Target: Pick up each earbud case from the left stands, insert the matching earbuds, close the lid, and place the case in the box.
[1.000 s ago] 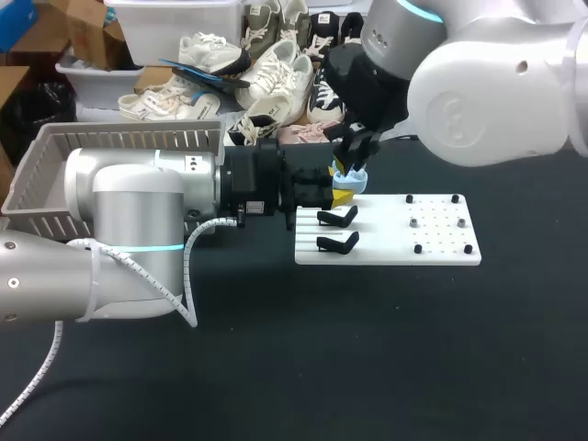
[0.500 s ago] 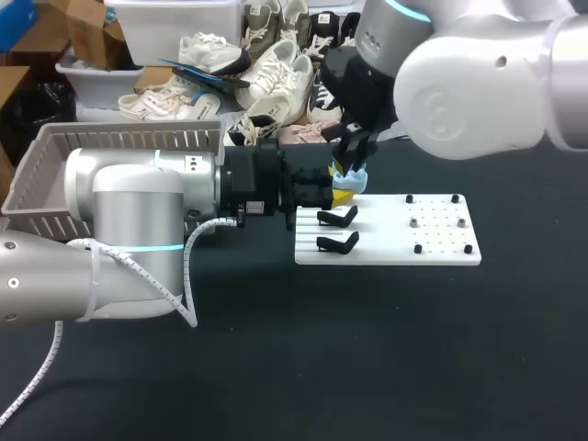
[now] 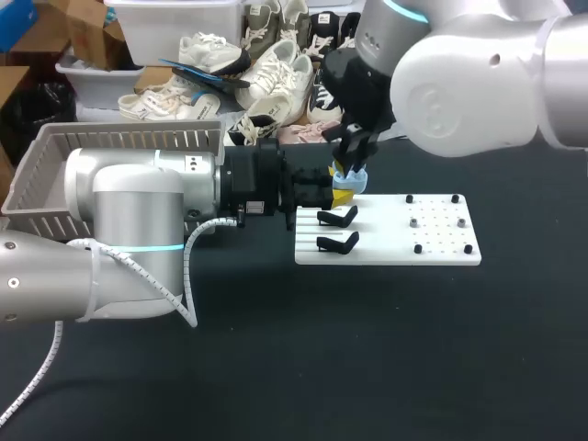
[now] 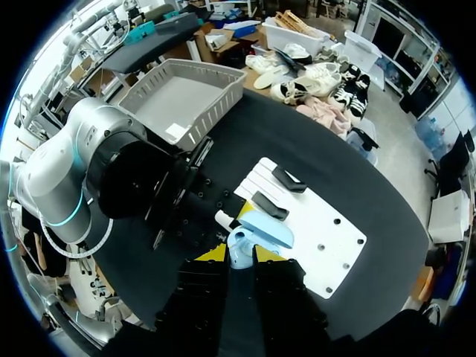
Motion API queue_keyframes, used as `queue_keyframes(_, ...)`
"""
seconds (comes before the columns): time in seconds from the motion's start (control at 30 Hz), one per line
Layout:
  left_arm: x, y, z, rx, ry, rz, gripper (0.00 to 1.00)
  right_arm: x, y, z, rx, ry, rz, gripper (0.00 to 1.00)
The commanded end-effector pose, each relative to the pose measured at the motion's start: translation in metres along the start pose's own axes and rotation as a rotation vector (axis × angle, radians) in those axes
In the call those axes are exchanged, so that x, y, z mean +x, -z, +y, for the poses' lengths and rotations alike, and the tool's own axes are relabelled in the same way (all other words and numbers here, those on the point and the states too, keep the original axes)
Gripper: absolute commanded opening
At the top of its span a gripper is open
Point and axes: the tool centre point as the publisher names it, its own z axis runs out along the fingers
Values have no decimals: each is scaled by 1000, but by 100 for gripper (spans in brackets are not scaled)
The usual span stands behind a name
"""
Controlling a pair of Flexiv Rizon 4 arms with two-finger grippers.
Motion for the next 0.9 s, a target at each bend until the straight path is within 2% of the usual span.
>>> queue_keyframes(0.03, 1, 0, 0, -1, -1, -3, 0, -3, 0, -1, -2, 1, 8, 0)
queue_keyframes(0.9, 1, 0, 0, -1, -1, -3, 0, -4, -4, -6, -4, 1, 19, 0)
